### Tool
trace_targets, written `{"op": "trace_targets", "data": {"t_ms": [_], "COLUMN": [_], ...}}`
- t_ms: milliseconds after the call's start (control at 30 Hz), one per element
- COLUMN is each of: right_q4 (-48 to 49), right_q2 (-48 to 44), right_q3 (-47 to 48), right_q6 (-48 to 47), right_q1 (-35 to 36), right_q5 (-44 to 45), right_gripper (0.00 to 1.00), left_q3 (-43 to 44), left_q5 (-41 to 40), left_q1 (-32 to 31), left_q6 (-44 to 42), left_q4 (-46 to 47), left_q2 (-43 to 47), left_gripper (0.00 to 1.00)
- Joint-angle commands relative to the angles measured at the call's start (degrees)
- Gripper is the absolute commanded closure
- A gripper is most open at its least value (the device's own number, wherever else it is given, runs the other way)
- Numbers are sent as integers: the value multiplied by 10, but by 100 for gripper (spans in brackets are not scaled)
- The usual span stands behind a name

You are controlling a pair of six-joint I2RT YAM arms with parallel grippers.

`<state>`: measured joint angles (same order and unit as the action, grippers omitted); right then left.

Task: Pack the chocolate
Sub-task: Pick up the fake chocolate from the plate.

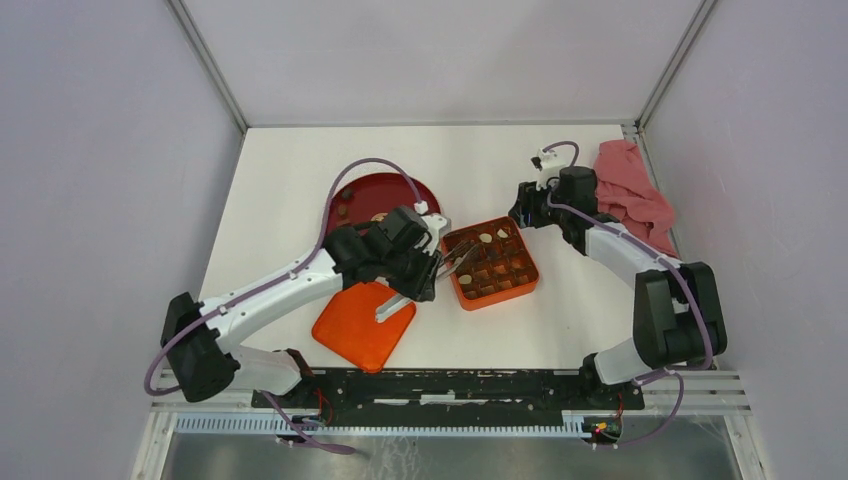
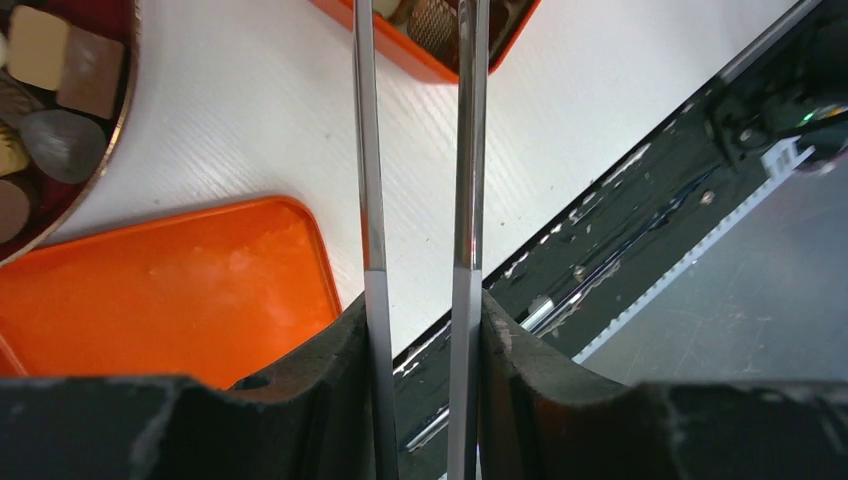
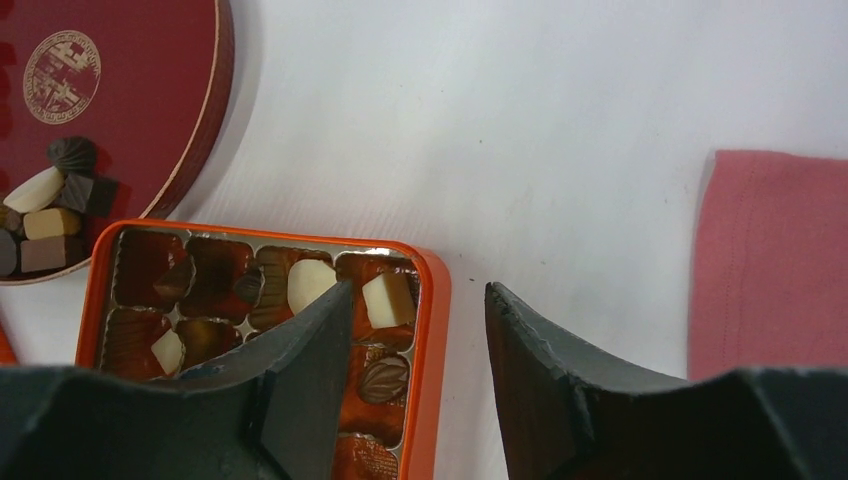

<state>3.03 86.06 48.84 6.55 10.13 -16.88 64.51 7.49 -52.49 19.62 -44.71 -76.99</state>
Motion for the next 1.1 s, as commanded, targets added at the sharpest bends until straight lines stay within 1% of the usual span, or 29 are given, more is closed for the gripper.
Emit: {"op": "trace_targets", "data": {"t_ms": [0, 133, 200, 367, 467, 633, 800, 933, 1067], "right_q4": [-1, -16, -29, -70, -71, -63, -58, -49, -46], "right_q2": [-25, -33, -37, -56, -73, -85, -83, -73, -67], "right_q3": [23, 32, 38, 36, 18, 2, 1, -2, -1], "right_q6": [-47, -85, -105, -149, -157, -156, -152, -141, -136], "right_q1": [-8, -16, -19, -35, -44, -48, -50, -50, -50], "right_q5": [-49, -74, -87, -135, -153, -163, -172, -187, -197], "right_gripper": [43, 42, 41, 40, 40, 39, 39, 39, 39], "left_q3": [28, 8, 3, 2, 18, 23, 41, 36, 24], "left_q5": [-8, 8, 6, -2, -56, -73, -114, -100, -57], "left_q1": [39, 105, 144, 231, 261, 314, 350, 383, 402], "left_q6": [48, 52, 45, 6, -18, -37, -53, -56, -53], "left_q4": [44, 30, 6, -53, -90, -107, -145, -161, -158], "left_q2": [51, 78, 84, 73, 53, 31, 29, 34, 37], "left_gripper": [58, 58, 58, 58, 57, 57, 58, 57, 57]}}
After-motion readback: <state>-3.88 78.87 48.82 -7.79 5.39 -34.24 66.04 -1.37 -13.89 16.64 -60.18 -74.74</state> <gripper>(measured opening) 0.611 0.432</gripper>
